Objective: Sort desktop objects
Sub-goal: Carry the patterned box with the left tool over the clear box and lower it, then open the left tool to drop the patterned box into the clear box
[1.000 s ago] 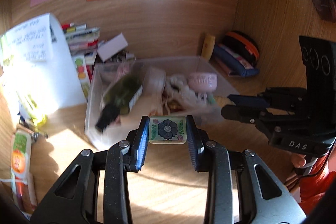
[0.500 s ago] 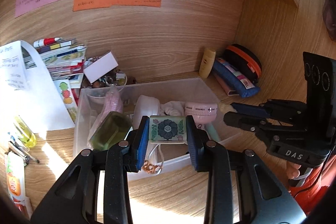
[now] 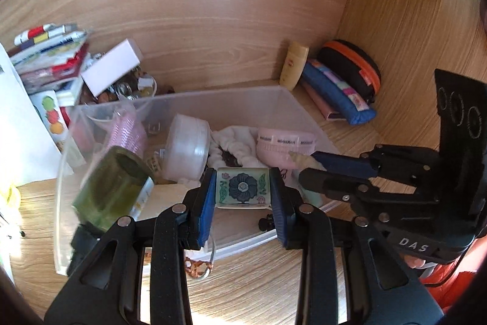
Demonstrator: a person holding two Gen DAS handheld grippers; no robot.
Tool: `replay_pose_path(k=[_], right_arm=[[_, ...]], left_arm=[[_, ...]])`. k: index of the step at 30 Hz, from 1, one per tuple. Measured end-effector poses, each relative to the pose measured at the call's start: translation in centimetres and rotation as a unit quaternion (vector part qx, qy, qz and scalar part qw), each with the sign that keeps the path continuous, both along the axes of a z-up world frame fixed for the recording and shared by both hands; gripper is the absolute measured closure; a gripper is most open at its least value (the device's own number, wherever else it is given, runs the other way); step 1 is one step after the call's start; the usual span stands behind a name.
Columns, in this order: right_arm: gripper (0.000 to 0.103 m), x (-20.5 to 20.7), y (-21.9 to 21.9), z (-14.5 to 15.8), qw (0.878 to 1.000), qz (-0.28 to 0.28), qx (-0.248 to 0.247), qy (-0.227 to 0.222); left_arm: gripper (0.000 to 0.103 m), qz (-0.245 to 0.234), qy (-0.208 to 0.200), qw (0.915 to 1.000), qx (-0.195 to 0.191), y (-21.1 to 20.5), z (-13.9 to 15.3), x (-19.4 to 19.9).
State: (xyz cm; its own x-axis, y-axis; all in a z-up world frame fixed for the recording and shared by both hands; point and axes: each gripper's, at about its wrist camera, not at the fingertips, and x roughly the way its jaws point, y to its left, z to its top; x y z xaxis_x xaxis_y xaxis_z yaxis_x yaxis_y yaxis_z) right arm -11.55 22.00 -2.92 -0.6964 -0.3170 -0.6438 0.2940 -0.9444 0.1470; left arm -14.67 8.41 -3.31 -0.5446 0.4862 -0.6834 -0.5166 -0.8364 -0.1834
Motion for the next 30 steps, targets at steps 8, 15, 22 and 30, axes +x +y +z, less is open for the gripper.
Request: replay_pose_path(k=[8,15,22,30], right_arm=[[0.086,0.1,-0.5,-0.7,1.000,0.009,0.014,-0.003],[0.086,0.4,-0.8,-0.6,1.000,0.010,0.026,0.005],[0.080,0.6,-1.1,-0.5,0.999,0.014,0.029,0.003],[0.050,2.3,-1.6,0.6,0.998,0.001,0.048,0.043]], left_arm=[[0.070,0.004,-0.001,1.0000,-0.006,0.1,-0.5,-0.1],[0.070,0.005,-0.001,0.9999,-0.009,0.4,-0.2,0.0],[0.070,0.003,0.006,1.0000,-0.002,-0.2,0.3,0.2],[0.066,0.030,0.014,0.9994,0.006,-1.3,1.2,-0.1]])
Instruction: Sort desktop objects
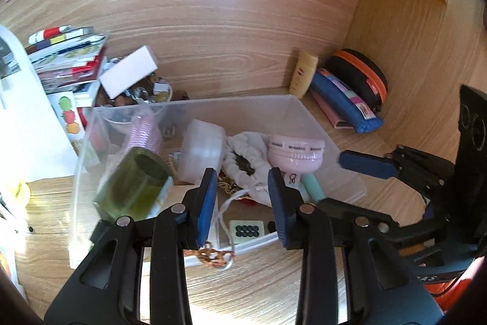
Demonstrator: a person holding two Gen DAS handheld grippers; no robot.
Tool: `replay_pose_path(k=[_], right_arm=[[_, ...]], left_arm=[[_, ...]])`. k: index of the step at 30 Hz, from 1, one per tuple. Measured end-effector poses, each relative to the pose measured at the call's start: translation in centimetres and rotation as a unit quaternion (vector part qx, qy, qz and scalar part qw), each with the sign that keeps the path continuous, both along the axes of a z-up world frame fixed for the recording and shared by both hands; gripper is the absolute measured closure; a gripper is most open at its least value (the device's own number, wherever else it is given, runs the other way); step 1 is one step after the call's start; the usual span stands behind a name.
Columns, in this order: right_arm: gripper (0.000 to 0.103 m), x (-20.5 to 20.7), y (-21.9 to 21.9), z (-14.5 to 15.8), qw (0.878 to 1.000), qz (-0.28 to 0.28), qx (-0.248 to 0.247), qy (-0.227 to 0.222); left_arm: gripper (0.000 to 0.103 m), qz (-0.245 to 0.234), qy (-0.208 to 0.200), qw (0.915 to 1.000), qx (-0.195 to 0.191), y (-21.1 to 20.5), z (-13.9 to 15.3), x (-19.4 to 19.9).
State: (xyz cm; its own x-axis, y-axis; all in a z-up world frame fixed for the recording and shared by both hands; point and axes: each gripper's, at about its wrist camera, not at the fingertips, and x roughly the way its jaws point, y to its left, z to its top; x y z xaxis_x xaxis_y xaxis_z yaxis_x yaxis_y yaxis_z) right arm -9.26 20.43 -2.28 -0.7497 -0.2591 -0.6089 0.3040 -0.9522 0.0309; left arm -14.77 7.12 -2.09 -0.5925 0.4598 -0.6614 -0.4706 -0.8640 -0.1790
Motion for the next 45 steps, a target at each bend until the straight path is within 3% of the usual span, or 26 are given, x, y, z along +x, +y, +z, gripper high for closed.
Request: replay_pose_path(k=[6,8,12,14,20,28,32,40,45], right_arm=[[0.045,0.6,0.3,0.8,1.000,-0.008,0.001,0.011],[0.043,0.8,0.3,1.0,1.000,-0.009,0.002,0.014],[0.034,1.4,0.2,1.3,1.000,-0.011,0.007,0.022],[0.031,1.7,0.2,1.5,1.000,-0.013,0.009,0.026],[0.021,2.4,0.4,1.6,0.999,-0.022,0.006,0.025],[0.020,4.0,1.0,1.8,0.999,-0.032,0.005,0.024],[0.020,4.9,1.2,2.0,0.999,-0.034,-0.003,0.026],[0.019,7.3,1.0,2.7,0.999,-0.035,-0.004,0.039],[0.019,8.7,1.0,3.2,0.998,-0.035,-0.005,0.049]], left_arm=[[0.052,0.015,0.020,0.9997,0.002,-0.9,1.0,0.4],[0.037,0.023,0.033,0.9992,0.001,-1.2,1.4,0.9],[0.022,0.039,0.056,0.9976,-0.007,-1.6,2.2,2.0],[0.008,0.050,0.064,0.9967,-0.009,-1.7,2.4,2.4],[0.002,0.087,0.072,0.9932,-0.026,-2.4,2.8,3.6],[0.002,0.136,0.086,0.9861,-0.041,-4.0,3.2,6.1],[0.002,0.136,0.095,0.9857,-0.028,-4.5,3.7,7.9],[0.002,0.133,0.127,0.9820,-0.042,-3.9,4.3,11.0],[0.002,0.133,0.120,0.9833,-0.035,-3.8,4.0,12.0]])
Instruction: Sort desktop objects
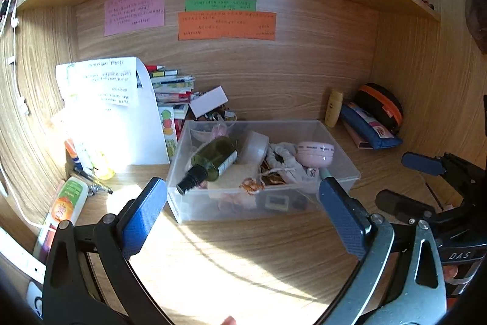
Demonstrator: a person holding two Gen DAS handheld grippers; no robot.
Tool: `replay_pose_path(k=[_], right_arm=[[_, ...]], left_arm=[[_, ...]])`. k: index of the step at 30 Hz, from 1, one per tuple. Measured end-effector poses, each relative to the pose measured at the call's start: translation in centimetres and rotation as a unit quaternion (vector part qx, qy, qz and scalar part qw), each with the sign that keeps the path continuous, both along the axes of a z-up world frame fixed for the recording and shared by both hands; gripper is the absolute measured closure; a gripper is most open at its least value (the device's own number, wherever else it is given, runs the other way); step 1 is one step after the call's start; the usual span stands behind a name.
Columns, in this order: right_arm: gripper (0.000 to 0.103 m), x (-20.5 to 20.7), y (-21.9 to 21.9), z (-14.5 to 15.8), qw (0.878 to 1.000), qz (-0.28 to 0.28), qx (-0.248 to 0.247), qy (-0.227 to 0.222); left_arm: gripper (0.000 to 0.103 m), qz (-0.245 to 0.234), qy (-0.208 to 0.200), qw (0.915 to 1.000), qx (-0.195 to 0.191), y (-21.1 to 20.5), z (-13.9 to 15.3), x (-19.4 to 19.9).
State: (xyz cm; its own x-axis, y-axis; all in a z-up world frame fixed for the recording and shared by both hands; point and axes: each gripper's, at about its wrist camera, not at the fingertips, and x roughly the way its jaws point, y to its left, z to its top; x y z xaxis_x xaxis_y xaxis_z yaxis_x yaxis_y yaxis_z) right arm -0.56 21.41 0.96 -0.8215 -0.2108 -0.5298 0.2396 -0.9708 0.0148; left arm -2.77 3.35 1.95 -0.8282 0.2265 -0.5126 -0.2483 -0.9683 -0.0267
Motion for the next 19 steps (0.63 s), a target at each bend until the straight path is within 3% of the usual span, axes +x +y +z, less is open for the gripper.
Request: replay_pose_path(k=[7,19], right_arm=[[0.017,1.2,0.4,0.3,1.000,-0.007,0.002,0.012],[0.016,0.6,1.2,0.2,1.000,-0.016,-0.011,0.005]], left_arm=[[0.002,-0.031,-0.019,0.9993,0.004,0.6,-0.9,0.5],[0.001,-0.025,-0.009,0.9996,0.012,0.5,-1.2,0.2]])
